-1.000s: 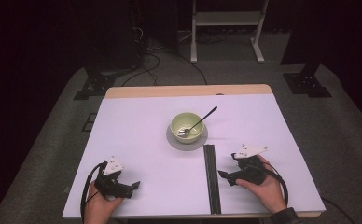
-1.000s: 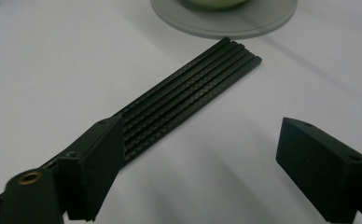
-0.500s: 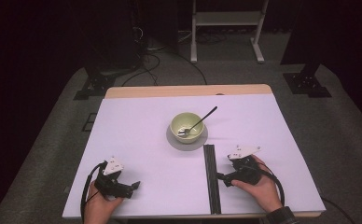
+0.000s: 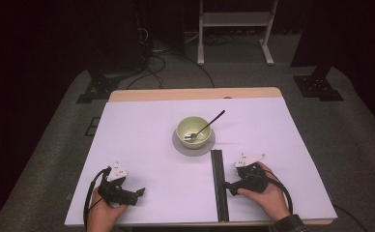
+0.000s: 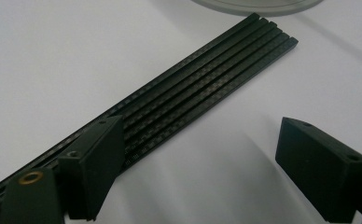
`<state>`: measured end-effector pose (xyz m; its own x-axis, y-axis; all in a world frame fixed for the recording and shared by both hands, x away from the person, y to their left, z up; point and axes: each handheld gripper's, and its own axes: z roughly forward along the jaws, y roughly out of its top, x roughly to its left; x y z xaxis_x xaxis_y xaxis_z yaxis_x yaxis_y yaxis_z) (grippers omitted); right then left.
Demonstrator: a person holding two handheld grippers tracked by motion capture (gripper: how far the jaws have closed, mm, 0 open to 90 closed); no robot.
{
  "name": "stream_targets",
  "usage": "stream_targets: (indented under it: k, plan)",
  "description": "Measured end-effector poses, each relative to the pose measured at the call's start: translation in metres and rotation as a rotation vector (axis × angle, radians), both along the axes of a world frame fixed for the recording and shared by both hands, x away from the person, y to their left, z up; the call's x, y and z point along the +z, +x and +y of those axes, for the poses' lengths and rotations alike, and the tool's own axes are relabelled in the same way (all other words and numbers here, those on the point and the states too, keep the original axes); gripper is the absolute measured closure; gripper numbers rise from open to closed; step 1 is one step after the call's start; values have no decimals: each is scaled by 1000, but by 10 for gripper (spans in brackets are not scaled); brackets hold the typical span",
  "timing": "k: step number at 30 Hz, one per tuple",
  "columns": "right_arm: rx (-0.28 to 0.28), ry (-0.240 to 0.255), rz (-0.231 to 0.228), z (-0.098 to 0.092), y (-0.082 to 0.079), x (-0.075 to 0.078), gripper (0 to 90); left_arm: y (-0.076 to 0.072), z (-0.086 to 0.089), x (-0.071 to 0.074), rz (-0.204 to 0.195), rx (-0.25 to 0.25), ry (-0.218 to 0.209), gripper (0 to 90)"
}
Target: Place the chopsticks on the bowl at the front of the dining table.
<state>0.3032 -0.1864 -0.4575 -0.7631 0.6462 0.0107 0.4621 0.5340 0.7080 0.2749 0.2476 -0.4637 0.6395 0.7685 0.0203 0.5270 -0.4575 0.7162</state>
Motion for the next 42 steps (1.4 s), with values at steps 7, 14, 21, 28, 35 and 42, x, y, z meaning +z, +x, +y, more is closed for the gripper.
stream_targets:
  k: [7,14,21,28,35,42]
  plan:
    - [1,-8,2,1,-2,-1,145,0,0,0,0,0,0,0]
    - [4,-17,6,0,-6,-2,144,0,0,0,0,0,0,0]
    - [14,-29,7,0,-14,-2,144,0,0,0,-1,0,1,0]
    - [14,-17,16,-5,-22,-3,144,0,0,0,-1,-1,1,0]
    - [17,-14,25,-10,-29,-2,144,0,0,0,-1,-1,1,0]
    - [19,-13,31,-14,-39,-2,144,0,0,0,-1,-1,1,0]
